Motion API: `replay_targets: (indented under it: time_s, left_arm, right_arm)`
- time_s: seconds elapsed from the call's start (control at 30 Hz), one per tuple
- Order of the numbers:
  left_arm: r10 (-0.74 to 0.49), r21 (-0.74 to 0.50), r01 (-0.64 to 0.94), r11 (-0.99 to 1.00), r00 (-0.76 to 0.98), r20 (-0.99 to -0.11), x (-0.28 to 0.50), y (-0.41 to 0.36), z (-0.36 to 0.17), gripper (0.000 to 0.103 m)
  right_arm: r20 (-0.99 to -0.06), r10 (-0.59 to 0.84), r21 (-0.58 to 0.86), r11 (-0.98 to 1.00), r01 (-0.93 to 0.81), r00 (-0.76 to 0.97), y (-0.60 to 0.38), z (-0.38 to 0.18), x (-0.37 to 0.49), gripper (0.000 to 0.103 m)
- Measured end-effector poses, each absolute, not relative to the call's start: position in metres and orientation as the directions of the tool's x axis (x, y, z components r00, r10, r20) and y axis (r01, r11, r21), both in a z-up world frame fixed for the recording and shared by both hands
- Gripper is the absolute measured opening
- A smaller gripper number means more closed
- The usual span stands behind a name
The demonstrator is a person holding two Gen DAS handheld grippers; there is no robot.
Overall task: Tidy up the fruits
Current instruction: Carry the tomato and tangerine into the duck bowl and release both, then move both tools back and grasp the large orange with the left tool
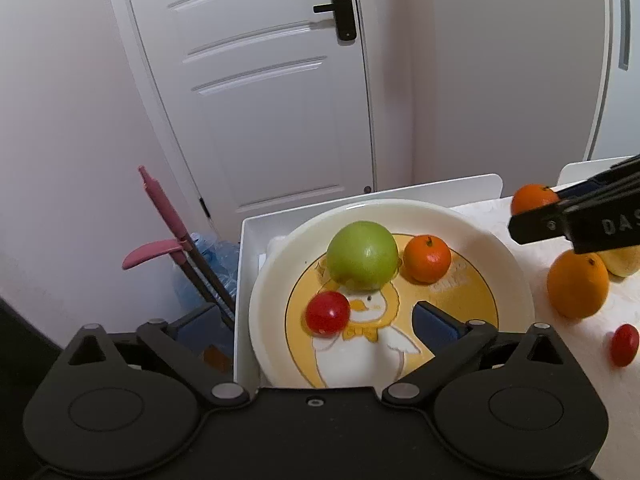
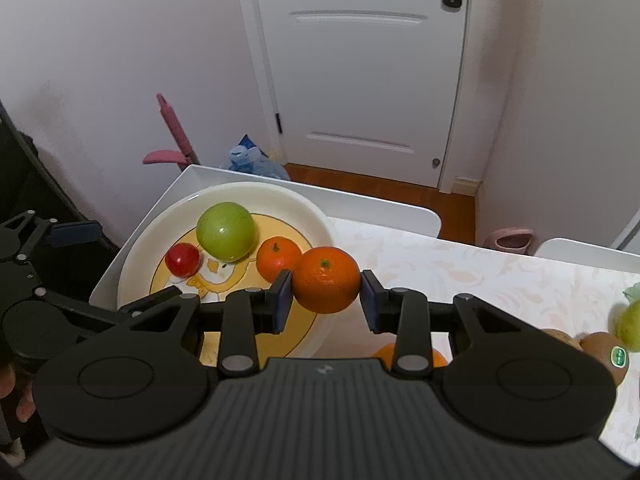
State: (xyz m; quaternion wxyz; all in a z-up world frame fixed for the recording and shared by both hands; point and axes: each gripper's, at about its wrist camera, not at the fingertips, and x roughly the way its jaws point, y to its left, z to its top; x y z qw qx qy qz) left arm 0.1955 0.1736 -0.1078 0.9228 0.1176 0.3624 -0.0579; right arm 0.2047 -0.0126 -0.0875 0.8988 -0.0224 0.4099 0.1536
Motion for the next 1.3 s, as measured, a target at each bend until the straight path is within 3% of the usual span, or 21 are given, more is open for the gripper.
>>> replay_targets:
  time_s: [0.6, 0.7, 0.77, 1.3]
  left_arm:
    - [0.024, 0.139, 0.109, 0.984, 0.699, -0.715, 0.167, 0.186, -0.114, 0.103]
    - [0.027, 0.141, 0.105, 0.984, 0.701, -0.713, 0.165, 0.187, -0.114, 0.103]
    - [0.028, 0.140, 0.102, 0.985, 0.702, -0.712, 0.164, 0.187, -0.113, 0.103]
    - [0.028, 0.120, 0.077, 0.990, 0.718, -0.695, 0.148, 0.189, -0.096, 0.103]
  right_arm:
    - [-0.778, 0.320, 0.040, 0.884, -0.466, 0.540, 0.019, -0.124, 0.216, 0.052]
    - [-0.757, 0.326, 0.022, 0.879, -0.476, 0.567, 0.019, -0.118, 0.210, 0.077]
    - [-0.736, 0.320, 0.004, 0.884, -0.468, 0.596, 0.018, -0.113, 0.206, 0.103]
    - [-0.714, 0.311, 0.059, 0.919, -0.389, 0.628, -0.002, -0.084, 0.177, 0.103]
